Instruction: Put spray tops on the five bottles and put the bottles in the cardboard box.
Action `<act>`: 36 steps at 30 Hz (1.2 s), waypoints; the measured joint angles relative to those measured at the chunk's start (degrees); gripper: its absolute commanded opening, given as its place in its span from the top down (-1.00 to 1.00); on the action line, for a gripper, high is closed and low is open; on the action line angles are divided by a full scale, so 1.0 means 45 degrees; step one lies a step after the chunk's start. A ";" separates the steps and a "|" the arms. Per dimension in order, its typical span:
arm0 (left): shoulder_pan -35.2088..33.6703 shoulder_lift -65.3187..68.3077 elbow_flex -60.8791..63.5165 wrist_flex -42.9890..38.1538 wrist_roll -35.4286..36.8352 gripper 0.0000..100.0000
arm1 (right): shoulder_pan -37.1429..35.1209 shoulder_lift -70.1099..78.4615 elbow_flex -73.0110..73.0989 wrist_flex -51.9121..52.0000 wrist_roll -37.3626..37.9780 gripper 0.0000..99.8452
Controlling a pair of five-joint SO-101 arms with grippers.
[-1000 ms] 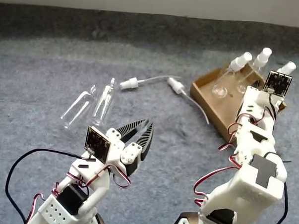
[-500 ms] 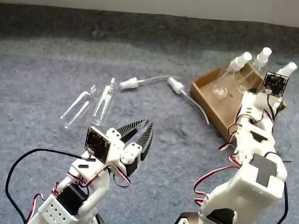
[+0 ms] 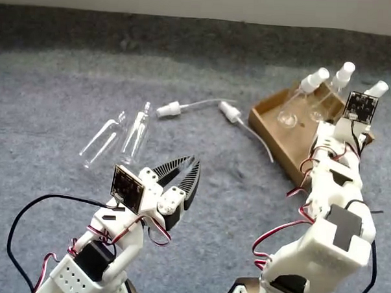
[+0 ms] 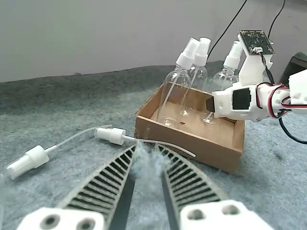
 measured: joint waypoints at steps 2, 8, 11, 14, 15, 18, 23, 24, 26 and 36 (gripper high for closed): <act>0.0000 0.0000 0.0000 0.0000 0.0000 0.99 | 0.0000 -0.0567 0.0000 0.0781 0.0000 0.49; 0.0000 0.0000 0.0000 0.0000 0.0000 0.99 | 0.0000 -0.2266 0.0000 0.3126 0.0000 0.49; 0.0000 0.0000 0.0000 0.0000 0.0000 0.98 | 0.0000 -0.3360 0.0000 0.4532 0.0000 0.49; 0.0000 0.0000 0.0000 0.0000 0.0000 0.99 | 0.0000 -0.4708 0.0000 0.5998 0.0000 0.49; 0.0000 0.0000 0.0000 0.0000 0.0000 0.99 | 0.0000 -0.5216 0.0000 0.6525 0.0000 0.49; 0.0000 0.0000 0.0000 0.0117 -0.0488 0.99 | 0.0000 -0.6799 0.0000 0.8166 0.0000 0.49; 0.0000 0.0000 0.0000 0.0527 -0.1426 0.99 | 0.0000 -0.9260 0.0000 1.0647 0.0000 0.49; 0.0000 0.0000 0.0000 0.0527 -0.1465 0.99 | -0.0020 -0.9709 0.0000 1.1057 0.0000 0.49; -0.0293 0.0000 0.0000 0.0527 -0.1680 0.99 | -0.0215 -1.0628 0.0000 1.1976 0.0000 0.49; -0.5236 0.0000 -0.2071 0.4161 -0.3888 0.98 | -0.2696 -1.4906 0.0000 1.5277 0.0000 0.49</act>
